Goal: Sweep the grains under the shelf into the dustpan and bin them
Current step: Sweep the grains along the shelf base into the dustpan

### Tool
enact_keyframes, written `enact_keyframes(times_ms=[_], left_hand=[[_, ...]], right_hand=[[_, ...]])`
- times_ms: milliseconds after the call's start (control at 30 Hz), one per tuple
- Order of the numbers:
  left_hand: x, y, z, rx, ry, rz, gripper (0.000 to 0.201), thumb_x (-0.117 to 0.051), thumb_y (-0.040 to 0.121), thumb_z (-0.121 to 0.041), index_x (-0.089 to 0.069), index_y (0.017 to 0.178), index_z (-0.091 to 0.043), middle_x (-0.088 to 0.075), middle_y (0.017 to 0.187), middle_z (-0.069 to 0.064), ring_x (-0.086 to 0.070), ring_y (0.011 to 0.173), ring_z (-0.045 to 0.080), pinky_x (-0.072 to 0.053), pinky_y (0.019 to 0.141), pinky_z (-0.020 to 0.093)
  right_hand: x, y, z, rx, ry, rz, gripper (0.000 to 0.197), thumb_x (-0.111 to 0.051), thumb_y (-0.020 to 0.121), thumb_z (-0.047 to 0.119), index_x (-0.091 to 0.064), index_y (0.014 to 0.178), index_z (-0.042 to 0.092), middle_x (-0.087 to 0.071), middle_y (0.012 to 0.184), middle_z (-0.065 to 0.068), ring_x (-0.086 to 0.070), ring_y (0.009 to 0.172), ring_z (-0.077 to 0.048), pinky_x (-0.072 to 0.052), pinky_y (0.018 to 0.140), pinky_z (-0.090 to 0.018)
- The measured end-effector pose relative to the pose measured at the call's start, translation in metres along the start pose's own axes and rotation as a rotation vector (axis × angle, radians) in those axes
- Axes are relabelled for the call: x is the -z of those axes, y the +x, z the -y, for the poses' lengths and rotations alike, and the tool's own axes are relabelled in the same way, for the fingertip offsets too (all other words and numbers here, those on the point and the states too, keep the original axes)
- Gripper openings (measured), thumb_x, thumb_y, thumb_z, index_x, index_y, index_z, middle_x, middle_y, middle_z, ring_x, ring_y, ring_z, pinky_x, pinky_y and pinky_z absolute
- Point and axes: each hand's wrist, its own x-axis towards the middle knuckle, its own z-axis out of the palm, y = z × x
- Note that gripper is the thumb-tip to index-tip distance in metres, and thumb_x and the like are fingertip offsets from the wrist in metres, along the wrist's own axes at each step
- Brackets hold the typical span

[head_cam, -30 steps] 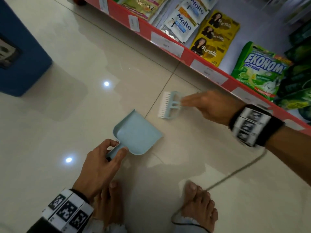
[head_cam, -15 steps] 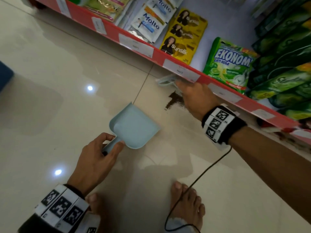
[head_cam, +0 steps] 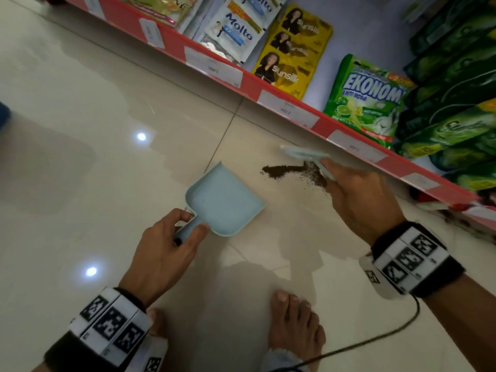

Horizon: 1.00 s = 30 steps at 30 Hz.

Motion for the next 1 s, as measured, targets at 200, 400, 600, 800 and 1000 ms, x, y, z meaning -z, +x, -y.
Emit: enact_keyframes(times_ms=[200,400,600,800,1000], left_hand=[[-0.013,0.008,-0.016,-0.047,0.018,0.032,0.021,-0.065,0.090,-0.037,-0.060,0.099,-0.018,-0.059,0.051,-0.003,-0.055,0.045,0.001,-0.041,0.043,0.014],[-0.030,0.016,-0.026,-0.084,0.020,0.101,0.018,-0.065,0.090,-0.038,-0.061,0.095,-0.021,-0.059,0.049,-0.014,-0.053,0.045,0.002,-0.042,0.045,0.011],[-0.034,0.014,-0.026,-0.107,0.028,0.109,0.019,-0.065,0.090,-0.038,-0.062,0.096,-0.021,-0.058,0.049,-0.004,-0.054,0.046,0.001,-0.041,0.045,0.009],[-0.033,0.011,-0.026,-0.092,0.020,0.110,0.019,-0.065,0.090,-0.036,-0.062,0.096,-0.018,-0.059,0.049,-0.015,-0.053,0.043,0.001,-0.040,0.043,0.010],[-0.030,0.006,-0.027,-0.099,0.038,0.081,0.019,-0.066,0.090,-0.035,-0.062,0.095,-0.017,-0.059,0.049,-0.003,-0.055,0.045,0.002,-0.041,0.043,0.011]], right_hand=[[-0.017,0.016,-0.014,-0.177,-0.175,0.113,0.028,-0.045,0.097,0.012,-0.058,0.122,0.012,-0.070,0.101,-0.020,-0.066,0.089,-0.038,-0.054,0.074,-0.042],[-0.024,-0.034,0.013,-0.053,-0.077,0.129,0.035,-0.042,0.100,0.026,-0.053,0.133,0.021,-0.070,0.115,-0.010,-0.068,0.085,-0.038,-0.053,0.067,-0.041],[-0.001,-0.048,-0.014,-0.318,-0.201,-0.164,0.020,-0.051,0.097,0.023,-0.064,0.112,0.019,-0.063,0.077,-0.008,-0.060,0.057,-0.032,-0.039,0.051,-0.030],[-0.026,-0.045,-0.017,-0.504,-0.193,-0.051,0.029,-0.045,0.100,0.031,-0.069,0.104,0.014,-0.064,0.090,-0.008,-0.053,0.058,-0.026,-0.032,0.054,-0.025],[-0.038,-0.038,0.054,-0.310,-0.028,-0.122,0.018,-0.057,0.093,0.019,-0.070,0.100,0.009,-0.072,0.082,-0.007,-0.062,0.050,-0.027,-0.037,0.049,-0.025]])
